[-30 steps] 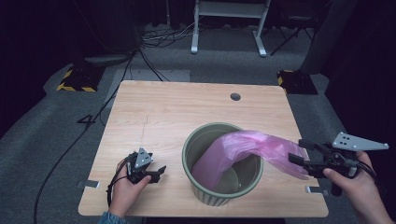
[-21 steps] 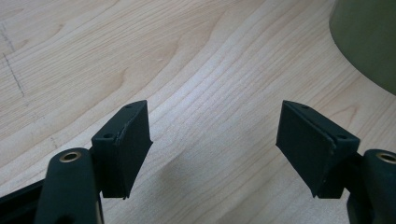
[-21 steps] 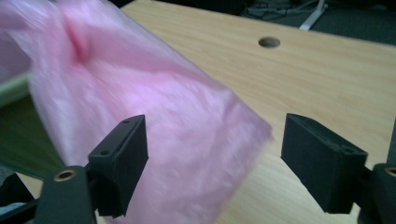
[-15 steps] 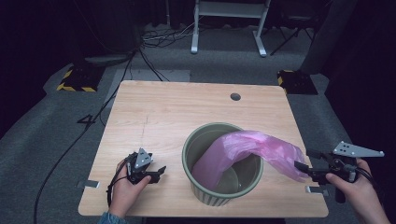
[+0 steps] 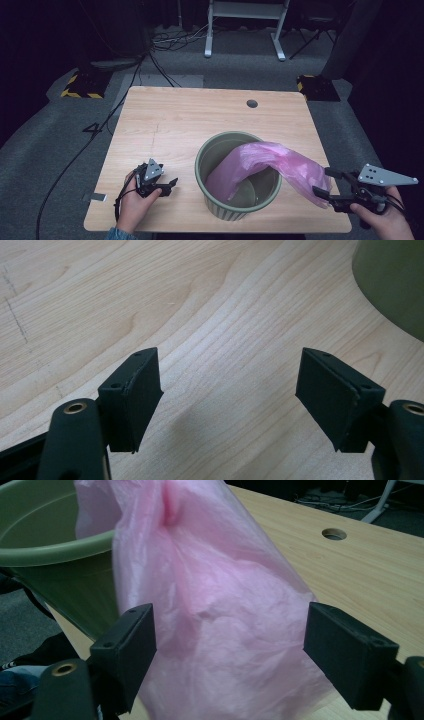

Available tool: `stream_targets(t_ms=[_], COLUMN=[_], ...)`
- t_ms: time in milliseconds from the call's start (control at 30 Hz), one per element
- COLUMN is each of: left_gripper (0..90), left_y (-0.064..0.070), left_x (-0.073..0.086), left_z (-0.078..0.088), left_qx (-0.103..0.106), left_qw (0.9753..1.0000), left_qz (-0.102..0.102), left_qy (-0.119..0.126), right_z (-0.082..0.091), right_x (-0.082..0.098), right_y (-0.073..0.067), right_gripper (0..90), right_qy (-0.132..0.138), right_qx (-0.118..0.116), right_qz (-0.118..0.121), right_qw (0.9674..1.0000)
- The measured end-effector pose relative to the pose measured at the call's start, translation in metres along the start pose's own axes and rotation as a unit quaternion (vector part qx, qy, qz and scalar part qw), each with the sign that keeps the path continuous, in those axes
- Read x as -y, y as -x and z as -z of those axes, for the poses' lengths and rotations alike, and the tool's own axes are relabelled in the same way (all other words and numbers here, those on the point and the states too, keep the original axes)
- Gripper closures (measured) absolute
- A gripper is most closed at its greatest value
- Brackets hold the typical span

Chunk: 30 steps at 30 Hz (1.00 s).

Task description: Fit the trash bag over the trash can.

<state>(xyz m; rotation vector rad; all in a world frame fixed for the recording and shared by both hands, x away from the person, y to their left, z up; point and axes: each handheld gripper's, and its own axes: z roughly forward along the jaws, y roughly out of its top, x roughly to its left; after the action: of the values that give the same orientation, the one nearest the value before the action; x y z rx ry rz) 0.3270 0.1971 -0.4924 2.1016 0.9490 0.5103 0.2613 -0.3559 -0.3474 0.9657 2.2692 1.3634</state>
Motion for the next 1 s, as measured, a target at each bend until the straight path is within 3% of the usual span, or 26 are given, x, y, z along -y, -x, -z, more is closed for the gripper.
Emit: stream_targets(t_ms=[233, 433, 567, 600, 633, 667, 833, 900, 1000], left_gripper=[26.0, 26.0, 26.0, 26.0, 26.0, 26.0, 26.1, 26.1, 26.1], left_y=[0.000, 0.000, 0.001, 0.001, 0.000, 0.000, -0.001, -0.002, -0.002], left_x=[0.000, 0.000, 0.000, 0.000, 0.000, 0.000, -0.001, -0.004, -0.011], left_z=[-0.001, -0.001, -0.001, -0.001, 0.000, 0.000, 0.002, 0.005, 0.011], left_qx=[0.001, 0.001, 0.001, 0.001, 0.000, 0.000, -0.002, -0.002, -0.004], left_qw=[1.0000, 1.0000, 1.0000, 1.0000, 1.0000, 1.0000, 1.0000, 1.0000, 0.9998], left_qz=[-0.001, 0.000, 0.000, -0.001, 0.000, 0.000, 0.001, 0.000, 0.001], left_qy=[-0.003, -0.002, -0.002, -0.002, 0.000, 0.000, 0.003, 0.009, 0.021], right_z=[0.008, -0.001, -0.016, -0.020, -0.027, -0.027, -0.035, -0.032, -0.030], right_x=[-0.001, 0.007, 0.015, 0.015, 0.016, 0.016, 0.008, -0.005, -0.015], right_y=[-0.007, -0.011, -0.011, -0.010, -0.006, -0.006, 0.005, 0.007, 0.005], right_gripper=[22.1, 22.0, 26.7, 27.4, 35.1, 35.1, 73.3, 84.6, 87.1], right_qy=[0.013, 0.004, -0.012, -0.016, -0.018, -0.018, -0.010, 0.013, 0.026], right_qx=[-0.003, -0.005, 0.017, 0.031, 0.054, 0.054, 0.068, 0.065, 0.065], right_qz=[0.012, 0.020, 0.034, 0.043, 0.057, 0.057, 0.065, 0.069, 0.077], right_qw=[0.9998, 0.9998, 0.9992, 0.9985, 0.9968, 0.9968, 0.9956, 0.9954, 0.9945])
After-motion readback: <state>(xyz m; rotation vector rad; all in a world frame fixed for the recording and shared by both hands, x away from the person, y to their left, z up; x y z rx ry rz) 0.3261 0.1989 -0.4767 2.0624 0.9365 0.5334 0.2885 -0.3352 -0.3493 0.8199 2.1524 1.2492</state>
